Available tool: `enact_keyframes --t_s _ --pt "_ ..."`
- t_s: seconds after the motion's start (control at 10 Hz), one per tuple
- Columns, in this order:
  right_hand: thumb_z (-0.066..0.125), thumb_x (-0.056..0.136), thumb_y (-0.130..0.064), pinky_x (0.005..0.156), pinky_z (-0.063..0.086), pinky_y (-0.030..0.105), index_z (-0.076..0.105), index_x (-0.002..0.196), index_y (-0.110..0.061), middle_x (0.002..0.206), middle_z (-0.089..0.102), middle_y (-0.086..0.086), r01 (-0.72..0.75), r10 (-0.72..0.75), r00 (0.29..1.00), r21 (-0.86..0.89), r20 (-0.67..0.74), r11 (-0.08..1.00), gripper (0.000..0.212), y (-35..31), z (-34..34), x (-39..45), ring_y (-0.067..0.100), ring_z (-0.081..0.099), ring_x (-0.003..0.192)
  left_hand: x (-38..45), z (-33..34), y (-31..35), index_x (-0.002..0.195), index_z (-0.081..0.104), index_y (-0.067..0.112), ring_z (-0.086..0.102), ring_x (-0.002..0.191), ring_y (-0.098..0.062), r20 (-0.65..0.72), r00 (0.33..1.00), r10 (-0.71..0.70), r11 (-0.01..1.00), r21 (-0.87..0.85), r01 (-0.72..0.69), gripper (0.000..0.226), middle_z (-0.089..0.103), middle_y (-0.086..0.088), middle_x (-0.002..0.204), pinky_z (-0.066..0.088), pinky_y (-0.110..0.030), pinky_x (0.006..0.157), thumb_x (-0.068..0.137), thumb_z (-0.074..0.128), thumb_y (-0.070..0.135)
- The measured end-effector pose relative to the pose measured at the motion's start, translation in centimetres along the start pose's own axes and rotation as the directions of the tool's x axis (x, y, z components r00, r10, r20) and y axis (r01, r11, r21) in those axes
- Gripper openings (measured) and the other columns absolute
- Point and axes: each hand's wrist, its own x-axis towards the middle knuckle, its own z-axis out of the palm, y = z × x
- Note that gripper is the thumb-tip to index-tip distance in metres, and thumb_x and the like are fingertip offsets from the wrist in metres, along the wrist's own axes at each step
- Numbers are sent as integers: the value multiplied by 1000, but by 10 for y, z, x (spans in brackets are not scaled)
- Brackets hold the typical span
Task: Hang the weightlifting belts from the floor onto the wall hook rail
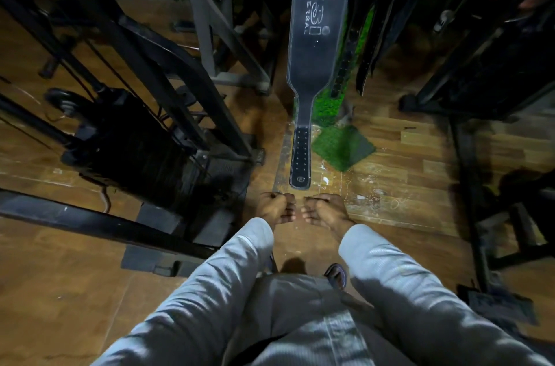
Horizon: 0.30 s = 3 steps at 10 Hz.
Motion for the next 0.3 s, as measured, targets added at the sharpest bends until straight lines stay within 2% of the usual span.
enact_keyframes --t_s 0.1,0.2,0.3 --pt "66 97 -9 49 55 24 68 102 -4 71 68 11 45 -44 999 43 -23 998 7 -23 -4 2 18 63 52 -8 10 26 65 54 7 47 52 -17 21 999 39 999 -11 -39 33 54 -2 47 47 -24 42 97 51 -2" --pt "65 99 -13 46 52 22 66 99 -7 68 67 9 108 -104 993 82 -51 991 6 -48 -13 4 17 62 51 -11 16 55 63 54 7 46 35 -13 -33 990 135 989 -49 -136 35 50 1 35 42 -18 32 95 47 -7" --pt "64 101 -19 45 51 21 65 96 -9 62 69 3 178 -174 983 70 -67 981 12 -79 -22 4 13 62 45 -12 21 86 63 56 6 45 26 -10 -38 973 229 972 -38 -230 36 53 -4 44 44 -20 32 94 45 -7"
